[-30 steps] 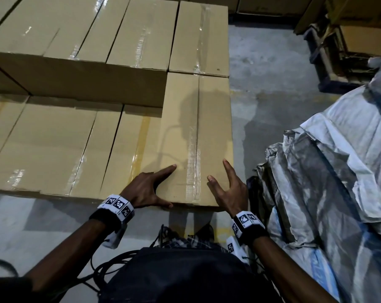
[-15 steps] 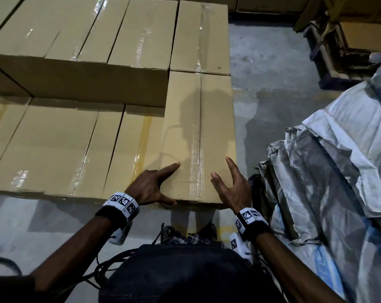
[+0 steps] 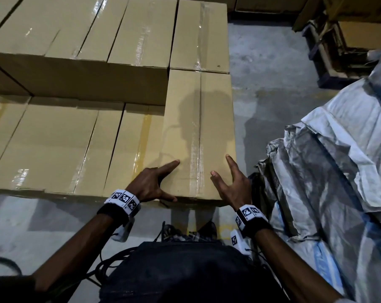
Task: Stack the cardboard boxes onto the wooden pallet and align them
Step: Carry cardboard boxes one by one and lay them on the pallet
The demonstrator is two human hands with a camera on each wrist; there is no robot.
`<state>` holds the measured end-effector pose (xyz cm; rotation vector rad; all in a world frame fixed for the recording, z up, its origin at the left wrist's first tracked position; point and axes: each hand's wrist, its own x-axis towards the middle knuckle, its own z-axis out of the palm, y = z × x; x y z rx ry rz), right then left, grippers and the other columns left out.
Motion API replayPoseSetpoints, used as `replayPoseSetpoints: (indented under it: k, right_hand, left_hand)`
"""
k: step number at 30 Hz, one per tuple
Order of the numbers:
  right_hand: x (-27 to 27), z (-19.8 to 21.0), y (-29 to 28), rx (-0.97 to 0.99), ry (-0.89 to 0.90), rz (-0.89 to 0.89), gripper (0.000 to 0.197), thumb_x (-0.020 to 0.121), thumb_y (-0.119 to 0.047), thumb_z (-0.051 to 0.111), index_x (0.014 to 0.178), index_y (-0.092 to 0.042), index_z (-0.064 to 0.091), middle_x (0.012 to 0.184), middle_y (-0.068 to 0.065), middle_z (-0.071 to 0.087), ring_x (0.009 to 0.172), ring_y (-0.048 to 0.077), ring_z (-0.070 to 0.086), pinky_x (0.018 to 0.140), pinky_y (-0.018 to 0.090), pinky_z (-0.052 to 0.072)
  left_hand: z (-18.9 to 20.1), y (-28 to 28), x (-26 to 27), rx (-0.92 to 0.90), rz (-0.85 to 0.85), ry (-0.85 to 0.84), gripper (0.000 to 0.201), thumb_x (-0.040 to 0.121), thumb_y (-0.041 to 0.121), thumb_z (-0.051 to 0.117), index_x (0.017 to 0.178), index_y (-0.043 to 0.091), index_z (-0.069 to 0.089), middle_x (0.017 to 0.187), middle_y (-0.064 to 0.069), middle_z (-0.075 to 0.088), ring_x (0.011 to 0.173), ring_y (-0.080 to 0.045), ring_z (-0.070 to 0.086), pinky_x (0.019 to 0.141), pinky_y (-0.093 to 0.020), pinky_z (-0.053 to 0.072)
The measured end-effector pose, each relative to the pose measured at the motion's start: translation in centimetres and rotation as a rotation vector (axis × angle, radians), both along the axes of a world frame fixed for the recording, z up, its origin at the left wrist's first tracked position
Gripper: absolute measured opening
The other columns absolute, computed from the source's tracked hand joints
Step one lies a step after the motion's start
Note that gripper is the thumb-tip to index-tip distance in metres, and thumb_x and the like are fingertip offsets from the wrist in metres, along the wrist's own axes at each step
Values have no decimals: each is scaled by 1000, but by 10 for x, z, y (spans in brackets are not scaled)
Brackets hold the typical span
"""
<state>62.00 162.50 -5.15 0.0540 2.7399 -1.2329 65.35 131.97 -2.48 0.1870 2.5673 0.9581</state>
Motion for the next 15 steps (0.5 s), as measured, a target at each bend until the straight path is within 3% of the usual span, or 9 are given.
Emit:
replayPoseSetpoints:
  k: [5,8,11,15]
  right_hand:
    - [-1,-1,5,2,-40,93,87,85,-75,63,158,-49,23,163,-7,40,147,21,42,117,43,39]
    - [-4,0,19,-41,-123,162,93,79,-84,59,157,-57,15,166,-5,34,149,24,39,118,47,37]
    - [-1,1,39,-97,-183,174,103,72,-93,57,156,-60,8,164,-2,37,144,25,46,113,54,42]
    - [13,9,61,-7,-191,331,115,71,-81,73,159,-55,3,164,-3,37,139,21,51,111,49,44]
  left_hand:
    - [0,-4,2,-3,0,-21,129,59,57,95,160,54,15,163,8,37,146,-23,44,115,-31,40]
    - [0,-5,8,-17,33,-14,135,59,58,95,162,50,8,167,5,31,145,-26,45,115,-32,38]
    - [-7,-9,18,31,77,-3,137,59,52,97,163,48,6,168,10,24,150,-21,37,116,-29,33]
    - [-19,-12,34,42,144,27,128,68,32,97,161,52,11,165,9,34,141,-22,50,107,-28,43]
